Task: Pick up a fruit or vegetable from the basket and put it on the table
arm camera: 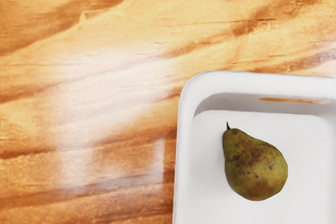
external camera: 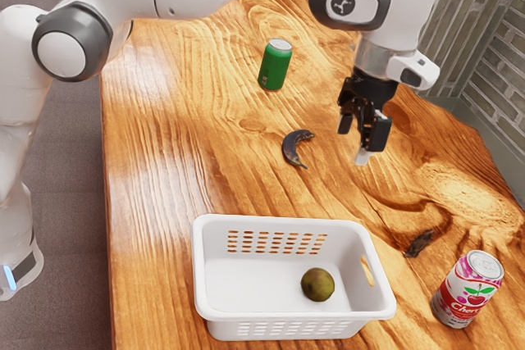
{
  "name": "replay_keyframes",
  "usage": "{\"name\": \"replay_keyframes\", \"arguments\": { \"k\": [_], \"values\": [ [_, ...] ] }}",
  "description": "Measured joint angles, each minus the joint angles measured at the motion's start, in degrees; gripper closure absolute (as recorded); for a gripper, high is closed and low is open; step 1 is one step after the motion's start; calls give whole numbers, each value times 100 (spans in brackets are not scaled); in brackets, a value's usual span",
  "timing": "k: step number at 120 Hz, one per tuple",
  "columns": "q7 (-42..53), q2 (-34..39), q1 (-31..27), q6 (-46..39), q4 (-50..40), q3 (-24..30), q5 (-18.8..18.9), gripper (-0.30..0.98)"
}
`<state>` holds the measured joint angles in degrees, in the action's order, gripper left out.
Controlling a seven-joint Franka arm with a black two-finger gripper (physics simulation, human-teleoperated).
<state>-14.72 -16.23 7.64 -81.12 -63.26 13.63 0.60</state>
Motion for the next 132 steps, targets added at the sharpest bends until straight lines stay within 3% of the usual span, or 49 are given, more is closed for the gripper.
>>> {"name": "replay_keyframes", "arguments": {
  "k": [20,38,78,132],
  "values": [
    [-803,-62,156,-178,-152,119,153,0],
    [-1351,190,329,-642,-1182,145,257,0],
    [-2195,775,791,-1522,-2392,82,445,0],
    [-2807,822,1024,-2274,-3070,105,431,0]
  ]
}}
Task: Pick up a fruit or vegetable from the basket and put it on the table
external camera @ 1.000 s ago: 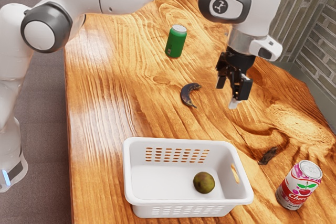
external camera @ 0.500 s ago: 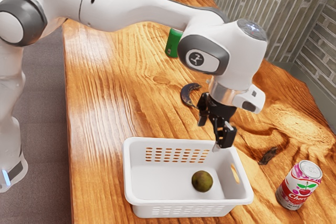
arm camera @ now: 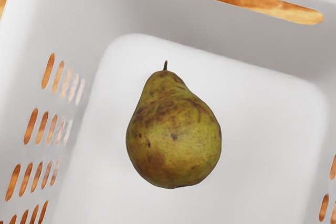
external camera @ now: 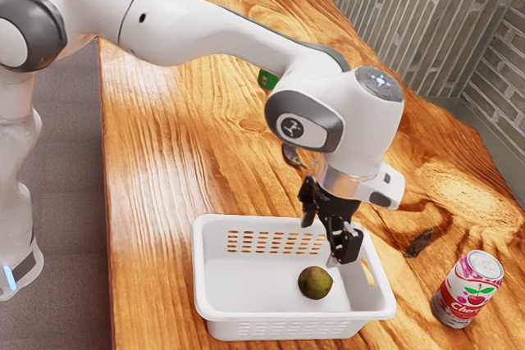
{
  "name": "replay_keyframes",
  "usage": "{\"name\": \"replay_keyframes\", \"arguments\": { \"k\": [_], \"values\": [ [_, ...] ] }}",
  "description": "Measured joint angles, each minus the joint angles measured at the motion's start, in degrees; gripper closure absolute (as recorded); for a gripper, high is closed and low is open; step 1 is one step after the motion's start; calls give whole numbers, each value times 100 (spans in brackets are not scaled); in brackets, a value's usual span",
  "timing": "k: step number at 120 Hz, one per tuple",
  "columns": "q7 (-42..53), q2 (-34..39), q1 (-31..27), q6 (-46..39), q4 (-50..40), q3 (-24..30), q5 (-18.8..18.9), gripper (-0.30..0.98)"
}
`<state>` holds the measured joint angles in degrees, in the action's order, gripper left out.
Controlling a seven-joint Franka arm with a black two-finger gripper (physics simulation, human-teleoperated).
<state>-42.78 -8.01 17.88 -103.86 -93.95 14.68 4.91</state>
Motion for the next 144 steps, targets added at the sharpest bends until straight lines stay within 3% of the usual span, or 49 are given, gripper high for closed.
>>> {"name": "replay_keyframes", "arguments": {
  "k": [144],
  "values": [
    [-653,-657,180,-1027,-606,-4,404,0]
  ]
}}
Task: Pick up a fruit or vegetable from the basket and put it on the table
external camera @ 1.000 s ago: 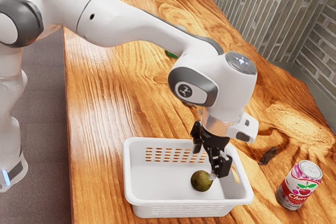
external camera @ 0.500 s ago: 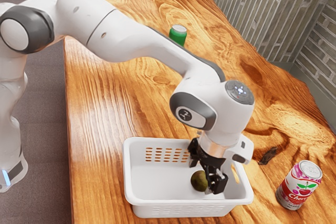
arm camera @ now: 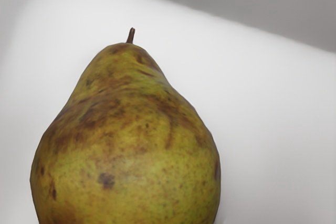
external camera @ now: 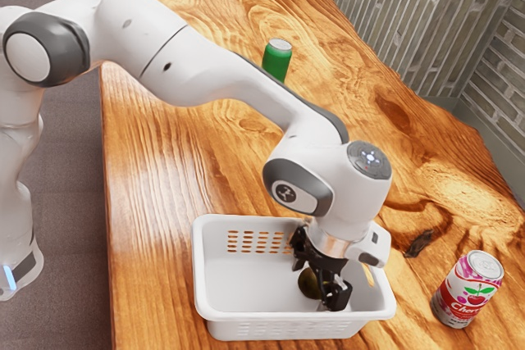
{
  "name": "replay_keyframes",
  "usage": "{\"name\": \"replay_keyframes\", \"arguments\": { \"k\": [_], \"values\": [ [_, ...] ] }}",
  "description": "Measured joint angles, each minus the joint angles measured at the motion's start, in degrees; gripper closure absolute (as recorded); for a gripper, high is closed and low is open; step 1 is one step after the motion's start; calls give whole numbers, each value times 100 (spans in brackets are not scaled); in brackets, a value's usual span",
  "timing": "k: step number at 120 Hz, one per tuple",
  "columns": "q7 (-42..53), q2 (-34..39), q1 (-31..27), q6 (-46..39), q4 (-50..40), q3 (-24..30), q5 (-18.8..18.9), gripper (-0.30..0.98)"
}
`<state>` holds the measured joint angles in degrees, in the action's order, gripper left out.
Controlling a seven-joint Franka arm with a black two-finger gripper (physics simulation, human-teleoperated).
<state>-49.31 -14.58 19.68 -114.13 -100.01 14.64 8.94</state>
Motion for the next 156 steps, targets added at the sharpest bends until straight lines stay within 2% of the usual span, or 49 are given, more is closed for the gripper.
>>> {"name": "replay_keyframes", "arguments": {
  "k": [6,20,31,65,116,126,140,148,156],
  "values": [
    [-12,-5,0,-24,-2,-3,1,1],
    [-34,4,3,-82,-3,-93,123,24],
    [-62,4,-8,-102,-9,-154,194,34],
    [-202,8,-1,-91,5,-140,294,47],
    [-434,538,34,644,119,225,277,53],
    [-463,780,20,907,429,223,275,55],
    [-474,1073,20,1545,1492,184,293,51],
    [-433,1122,-291,1900,1831,212,288,50],
    [-346,1145,-1049,2158,1959,251,279,51]
  ]
}}
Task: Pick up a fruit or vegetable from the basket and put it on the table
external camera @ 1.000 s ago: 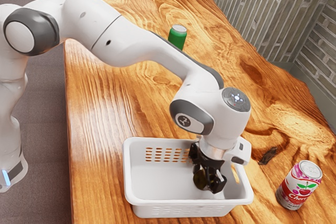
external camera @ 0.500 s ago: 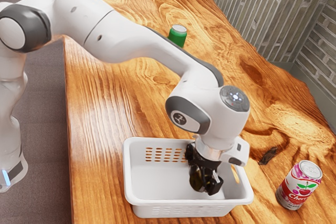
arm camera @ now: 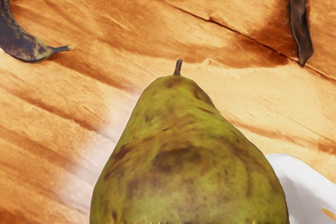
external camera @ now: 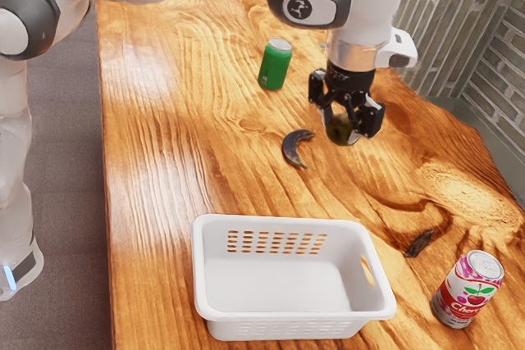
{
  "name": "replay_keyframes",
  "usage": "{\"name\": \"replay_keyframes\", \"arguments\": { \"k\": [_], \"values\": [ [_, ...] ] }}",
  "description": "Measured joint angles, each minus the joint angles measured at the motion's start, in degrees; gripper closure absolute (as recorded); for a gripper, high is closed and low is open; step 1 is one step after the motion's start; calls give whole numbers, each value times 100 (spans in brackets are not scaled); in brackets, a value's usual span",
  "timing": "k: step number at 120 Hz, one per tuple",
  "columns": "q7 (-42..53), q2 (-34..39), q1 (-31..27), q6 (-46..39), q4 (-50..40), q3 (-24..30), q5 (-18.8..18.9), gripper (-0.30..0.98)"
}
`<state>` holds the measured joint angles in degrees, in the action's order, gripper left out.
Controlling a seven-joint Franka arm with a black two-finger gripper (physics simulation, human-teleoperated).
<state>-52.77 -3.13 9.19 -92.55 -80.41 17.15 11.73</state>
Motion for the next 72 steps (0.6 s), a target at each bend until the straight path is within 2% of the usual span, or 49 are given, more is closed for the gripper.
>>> {"name": "replay_keyframes", "arguments": {
  "k": [14,21,36,56,64,72],
  "values": [
    [183,-28,-1626,264,74,-18,-15,52],
    [277,-388,-2004,287,501,22,-23,52],
    [478,-1595,-1086,318,1783,206,9,53],
    [693,-1839,-938,343,2043,207,36,53],
    [763,-1816,-935,269,1988,207,-12,34],
    [827,-1802,-937,198,1948,206,-83,22]
  ]
}}
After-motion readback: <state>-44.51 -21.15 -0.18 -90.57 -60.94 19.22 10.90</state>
